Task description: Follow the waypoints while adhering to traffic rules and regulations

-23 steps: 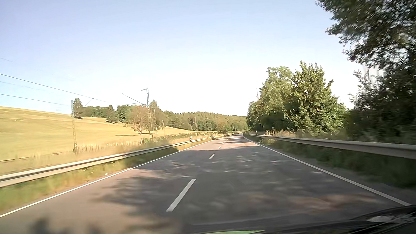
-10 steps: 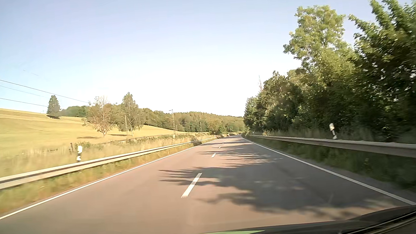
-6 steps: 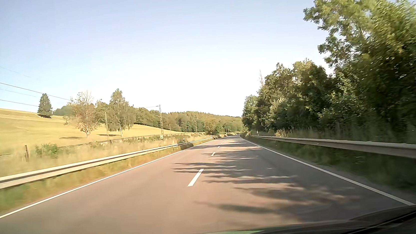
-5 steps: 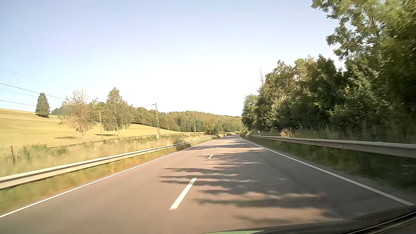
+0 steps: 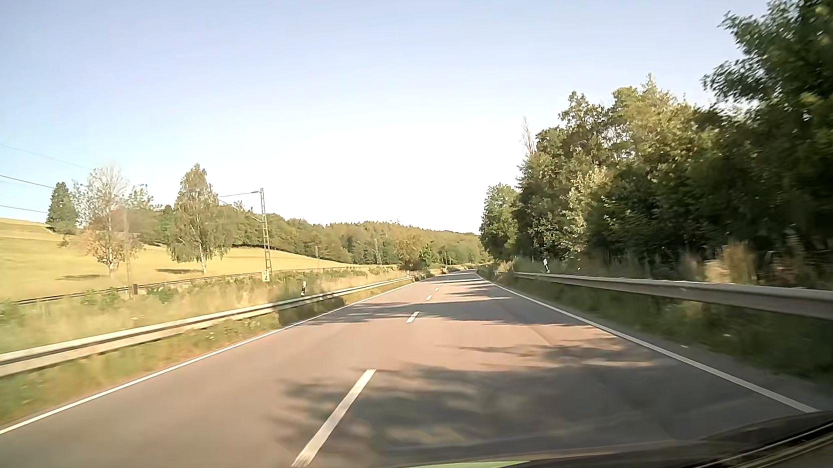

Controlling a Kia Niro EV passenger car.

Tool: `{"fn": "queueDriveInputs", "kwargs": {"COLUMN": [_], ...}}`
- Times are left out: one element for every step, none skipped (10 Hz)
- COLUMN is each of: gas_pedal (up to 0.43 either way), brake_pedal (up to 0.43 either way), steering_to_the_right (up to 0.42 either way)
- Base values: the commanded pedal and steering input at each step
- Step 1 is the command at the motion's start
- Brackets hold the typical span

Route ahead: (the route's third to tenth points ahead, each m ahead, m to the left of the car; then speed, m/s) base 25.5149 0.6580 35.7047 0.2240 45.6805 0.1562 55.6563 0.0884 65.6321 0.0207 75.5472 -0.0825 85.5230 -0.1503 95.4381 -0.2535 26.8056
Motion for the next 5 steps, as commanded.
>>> {"fn": "queueDriveInputs", "kwargs": {"gas_pedal": [0.280,0.268,0.268,0.268,0.268], "brake_pedal": [0.000,0.000,0.000,0.000,0.000], "steering_to_the_right": [0.003,0.003,0.003,0.003,0.002]}}
